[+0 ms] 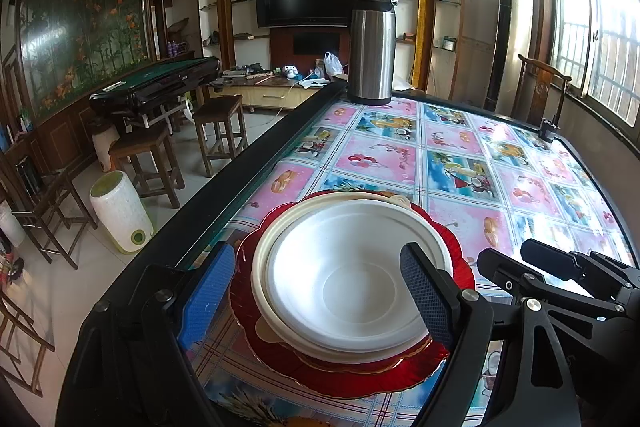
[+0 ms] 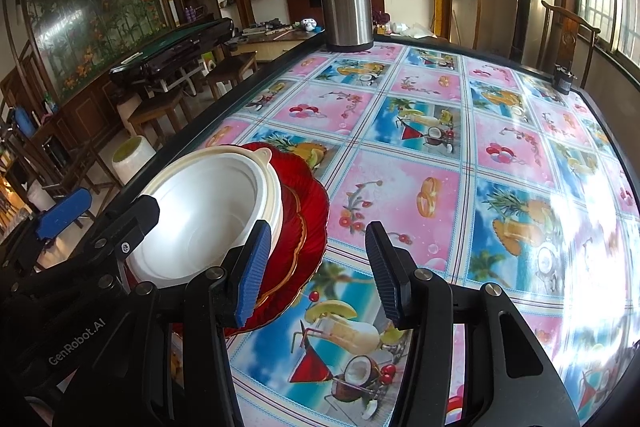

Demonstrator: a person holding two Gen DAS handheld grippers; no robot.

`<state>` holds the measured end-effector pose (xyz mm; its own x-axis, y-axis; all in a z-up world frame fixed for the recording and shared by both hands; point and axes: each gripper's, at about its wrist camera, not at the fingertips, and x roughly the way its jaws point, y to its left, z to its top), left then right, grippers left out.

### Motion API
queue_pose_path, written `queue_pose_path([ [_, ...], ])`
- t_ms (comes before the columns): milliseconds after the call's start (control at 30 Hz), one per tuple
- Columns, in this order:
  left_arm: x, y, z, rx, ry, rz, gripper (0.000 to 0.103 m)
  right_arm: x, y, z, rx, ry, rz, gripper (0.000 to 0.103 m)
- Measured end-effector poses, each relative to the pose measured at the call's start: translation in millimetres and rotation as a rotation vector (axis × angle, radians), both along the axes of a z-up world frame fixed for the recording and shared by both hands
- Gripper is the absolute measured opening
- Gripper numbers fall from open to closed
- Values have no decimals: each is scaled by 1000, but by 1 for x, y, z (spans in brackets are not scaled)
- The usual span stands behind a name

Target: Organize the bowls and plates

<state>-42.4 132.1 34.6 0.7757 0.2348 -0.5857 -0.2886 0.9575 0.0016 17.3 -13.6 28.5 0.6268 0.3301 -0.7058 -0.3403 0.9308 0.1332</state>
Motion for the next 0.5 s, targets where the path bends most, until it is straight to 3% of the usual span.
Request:
queue_pose_path([
  [500, -1, 0, 3, 8, -13, -6, 85, 0, 0, -1, 5, 4, 0, 50],
])
